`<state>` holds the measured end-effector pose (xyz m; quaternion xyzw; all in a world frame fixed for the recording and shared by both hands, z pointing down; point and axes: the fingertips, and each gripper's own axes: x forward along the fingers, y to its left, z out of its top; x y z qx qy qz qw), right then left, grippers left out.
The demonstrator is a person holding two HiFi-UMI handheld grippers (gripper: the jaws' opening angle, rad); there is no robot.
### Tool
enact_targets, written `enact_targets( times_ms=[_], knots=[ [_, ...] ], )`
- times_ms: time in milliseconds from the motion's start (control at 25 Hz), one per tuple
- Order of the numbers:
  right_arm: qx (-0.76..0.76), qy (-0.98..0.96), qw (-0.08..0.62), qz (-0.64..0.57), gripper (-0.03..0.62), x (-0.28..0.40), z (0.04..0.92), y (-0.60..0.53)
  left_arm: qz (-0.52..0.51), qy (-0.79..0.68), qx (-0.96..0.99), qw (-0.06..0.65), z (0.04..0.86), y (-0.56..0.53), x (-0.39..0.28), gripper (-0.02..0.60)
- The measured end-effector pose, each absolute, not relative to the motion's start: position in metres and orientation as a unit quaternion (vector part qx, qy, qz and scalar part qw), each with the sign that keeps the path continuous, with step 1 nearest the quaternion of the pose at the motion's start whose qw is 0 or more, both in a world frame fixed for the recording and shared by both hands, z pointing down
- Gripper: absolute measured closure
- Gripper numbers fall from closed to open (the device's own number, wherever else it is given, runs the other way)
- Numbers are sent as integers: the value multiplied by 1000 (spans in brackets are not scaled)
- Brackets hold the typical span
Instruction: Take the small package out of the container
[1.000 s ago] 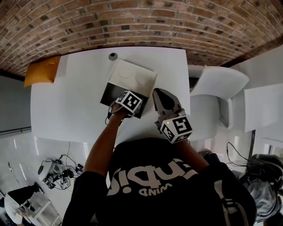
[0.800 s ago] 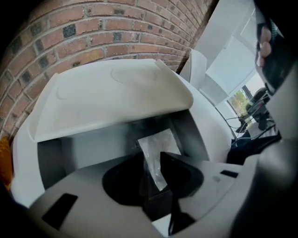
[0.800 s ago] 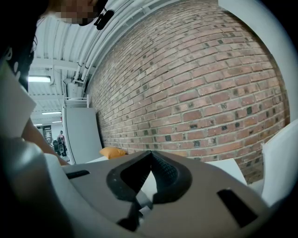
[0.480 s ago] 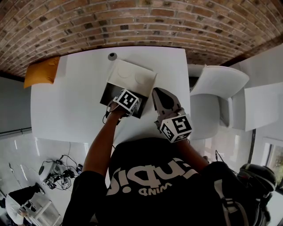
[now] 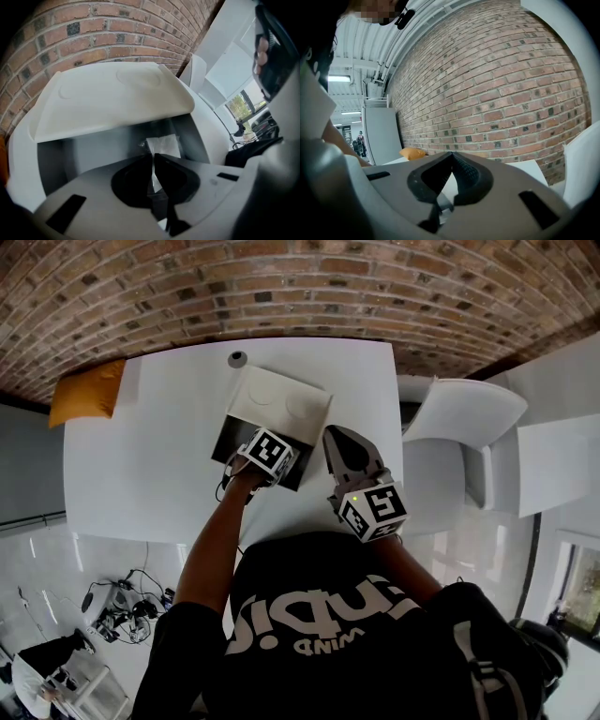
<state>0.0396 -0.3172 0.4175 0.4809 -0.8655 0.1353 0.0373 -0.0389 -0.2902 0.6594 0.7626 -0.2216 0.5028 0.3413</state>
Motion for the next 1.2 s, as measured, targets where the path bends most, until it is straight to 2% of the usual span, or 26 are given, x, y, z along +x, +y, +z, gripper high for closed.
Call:
enact_targets(
  times_ms=[360, 1200],
  knots=[
    [484, -864, 39, 134, 595, 41, 418, -317, 486, -221, 768, 353, 653, -289, -37, 571],
    [480, -867, 34, 129, 595, 38, 413, -313, 425, -266, 809, 307, 586, -298, -50, 574]
  ],
)
